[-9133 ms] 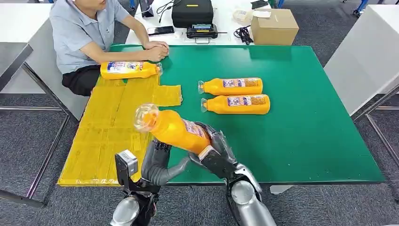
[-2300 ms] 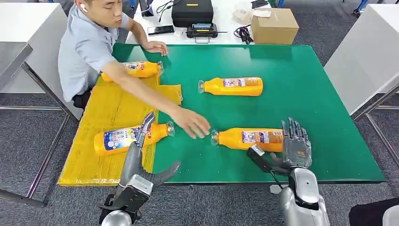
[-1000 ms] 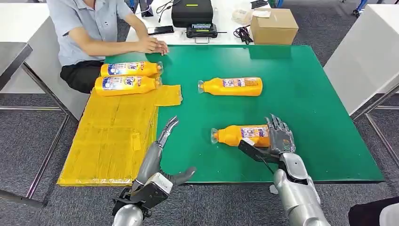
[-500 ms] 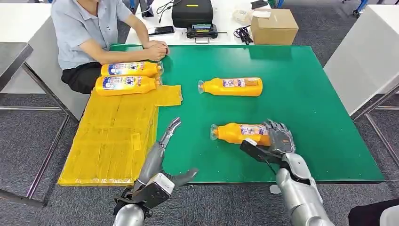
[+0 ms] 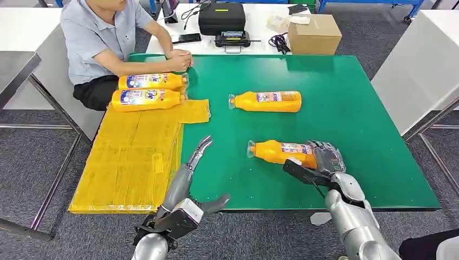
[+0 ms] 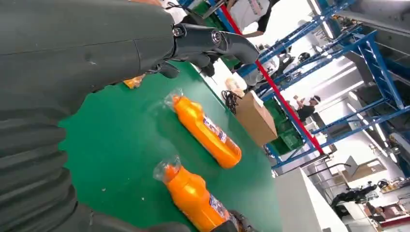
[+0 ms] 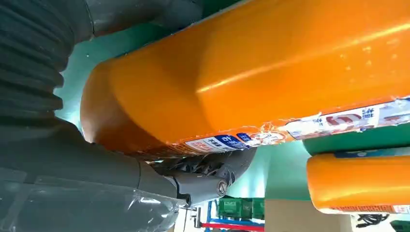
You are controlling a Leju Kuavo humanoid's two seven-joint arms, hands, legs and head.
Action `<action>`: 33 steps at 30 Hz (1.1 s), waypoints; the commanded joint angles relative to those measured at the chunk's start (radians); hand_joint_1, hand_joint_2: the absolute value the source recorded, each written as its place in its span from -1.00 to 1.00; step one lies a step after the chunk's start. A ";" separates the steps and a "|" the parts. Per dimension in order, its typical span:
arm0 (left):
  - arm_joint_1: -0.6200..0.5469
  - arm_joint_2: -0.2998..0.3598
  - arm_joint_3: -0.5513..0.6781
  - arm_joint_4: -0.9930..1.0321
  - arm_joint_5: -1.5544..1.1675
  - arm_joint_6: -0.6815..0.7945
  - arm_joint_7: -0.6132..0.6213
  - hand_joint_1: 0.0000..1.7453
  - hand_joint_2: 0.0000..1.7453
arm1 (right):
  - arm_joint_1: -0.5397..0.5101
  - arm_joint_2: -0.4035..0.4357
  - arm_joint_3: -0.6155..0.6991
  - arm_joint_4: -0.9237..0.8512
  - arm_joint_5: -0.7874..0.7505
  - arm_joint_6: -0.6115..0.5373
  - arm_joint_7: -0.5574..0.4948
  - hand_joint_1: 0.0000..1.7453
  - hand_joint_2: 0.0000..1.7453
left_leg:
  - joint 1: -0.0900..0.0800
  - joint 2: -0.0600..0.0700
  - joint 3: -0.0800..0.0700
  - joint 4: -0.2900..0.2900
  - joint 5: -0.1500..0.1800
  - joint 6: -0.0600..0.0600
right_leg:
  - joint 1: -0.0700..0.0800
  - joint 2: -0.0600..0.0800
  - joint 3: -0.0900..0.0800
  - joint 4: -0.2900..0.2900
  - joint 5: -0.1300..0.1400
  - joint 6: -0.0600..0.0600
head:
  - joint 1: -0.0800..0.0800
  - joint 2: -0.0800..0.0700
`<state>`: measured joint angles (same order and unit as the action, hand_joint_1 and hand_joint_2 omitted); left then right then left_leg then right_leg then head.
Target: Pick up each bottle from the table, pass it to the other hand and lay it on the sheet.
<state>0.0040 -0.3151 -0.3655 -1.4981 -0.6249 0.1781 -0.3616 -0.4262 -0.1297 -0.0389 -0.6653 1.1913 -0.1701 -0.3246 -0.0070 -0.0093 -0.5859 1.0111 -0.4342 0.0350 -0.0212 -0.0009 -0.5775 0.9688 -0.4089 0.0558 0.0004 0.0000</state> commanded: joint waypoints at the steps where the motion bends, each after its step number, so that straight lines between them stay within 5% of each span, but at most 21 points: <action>1: -0.027 -0.029 -0.029 0.069 0.015 -0.009 -0.004 -1.00 1.00 | 0.043 -0.056 0.030 0.166 -0.013 0.071 0.011 1.00 1.00 | 0.002 -0.005 0.001 0.000 0.000 -0.001 | 0.002 -0.005 0.001 -0.002 -0.001 -0.002 | 0.000 0.000; 9: -0.030 -0.031 -0.026 0.072 0.034 -0.010 -0.015 -1.00 1.00 | 0.049 -0.069 0.026 0.177 -0.069 0.100 -0.049 1.00 1.00 | 0.002 -0.005 0.007 -0.001 -0.002 0.001 | 0.002 -0.005 0.005 -0.005 -0.002 0.001 | 0.000 0.000; 10: -0.027 -0.034 -0.019 0.064 0.095 0.034 -0.027 -1.00 1.00 | 0.090 -0.045 -0.092 0.121 -0.294 0.263 -0.232 1.00 1.00 | 0.003 -0.006 0.007 -0.001 -0.001 0.000 | 0.003 -0.006 0.005 -0.006 -0.002 0.000 | 0.000 0.000; 12: -0.016 -0.034 -0.003 0.043 0.152 0.045 -0.011 -1.00 1.00 | 0.177 -0.019 -0.090 -0.050 -0.436 0.335 -0.266 1.00 1.00 | 0.003 -0.009 0.007 -0.002 -0.001 0.000 | 0.003 -0.010 0.007 -0.008 -0.002 -0.001 | 0.000 0.000; 20: 0.024 -0.034 0.038 0.031 0.302 0.048 0.051 -1.00 1.00 | 0.274 0.103 0.017 -0.537 -0.664 0.367 -0.162 1.00 1.00 | 0.004 0.007 0.011 -0.001 -0.007 -0.001 | 0.004 0.007 0.017 -0.006 -0.001 -0.001 | 0.000 0.000; 33: 0.009 -0.034 0.035 0.067 0.414 0.046 0.097 -1.00 1.00 | 0.243 0.188 0.023 -0.581 -0.758 0.367 -0.161 1.00 1.00 | 0.003 0.006 -0.003 0.000 -0.004 -0.001 | 0.004 0.006 0.004 -0.004 0.000 -0.001 | 0.001 0.000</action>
<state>0.0104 -0.3155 -0.3395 -1.4855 -0.2377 0.2216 -0.2709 -0.1573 -0.0008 -0.0206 -1.2142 0.4735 0.1911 -0.4887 -0.0043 -0.0055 -0.5908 1.0106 -0.4366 0.0355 -0.0185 0.0043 -0.5748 0.9645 -0.4081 0.0562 0.0011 0.0000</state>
